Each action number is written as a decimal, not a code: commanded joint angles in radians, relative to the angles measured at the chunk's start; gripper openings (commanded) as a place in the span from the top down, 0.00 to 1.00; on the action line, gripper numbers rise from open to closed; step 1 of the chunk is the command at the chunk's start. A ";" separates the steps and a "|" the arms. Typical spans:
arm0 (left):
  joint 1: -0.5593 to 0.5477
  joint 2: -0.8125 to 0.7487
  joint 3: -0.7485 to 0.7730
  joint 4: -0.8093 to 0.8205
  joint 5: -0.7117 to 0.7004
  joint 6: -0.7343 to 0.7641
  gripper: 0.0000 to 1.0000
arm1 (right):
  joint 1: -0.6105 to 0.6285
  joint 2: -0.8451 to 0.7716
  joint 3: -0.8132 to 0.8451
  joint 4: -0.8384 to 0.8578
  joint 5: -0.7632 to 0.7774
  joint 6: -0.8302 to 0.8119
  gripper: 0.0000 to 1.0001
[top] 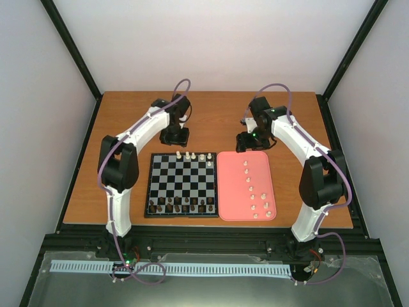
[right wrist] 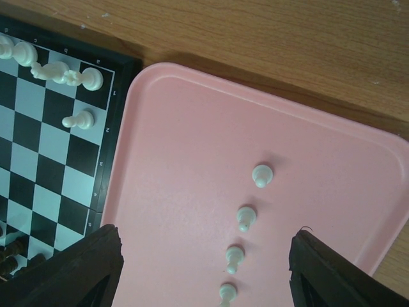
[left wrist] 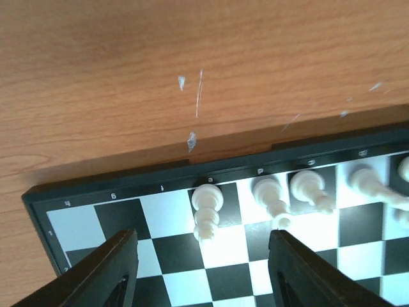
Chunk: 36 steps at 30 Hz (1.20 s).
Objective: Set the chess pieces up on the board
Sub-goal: Place the chess piece on the chessboard, then pick up the chess piece from the storage box.
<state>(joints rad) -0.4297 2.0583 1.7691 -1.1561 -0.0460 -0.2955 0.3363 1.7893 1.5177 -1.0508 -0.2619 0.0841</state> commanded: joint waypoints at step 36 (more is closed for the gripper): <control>0.088 -0.271 0.030 -0.056 0.058 0.017 0.35 | -0.009 -0.259 -0.629 0.059 0.140 0.147 0.55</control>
<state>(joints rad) -0.3424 1.8133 1.8023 -1.2030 0.0113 -0.2909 0.3359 1.5154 0.9035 -1.0252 -0.1444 0.2153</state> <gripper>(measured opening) 0.653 0.495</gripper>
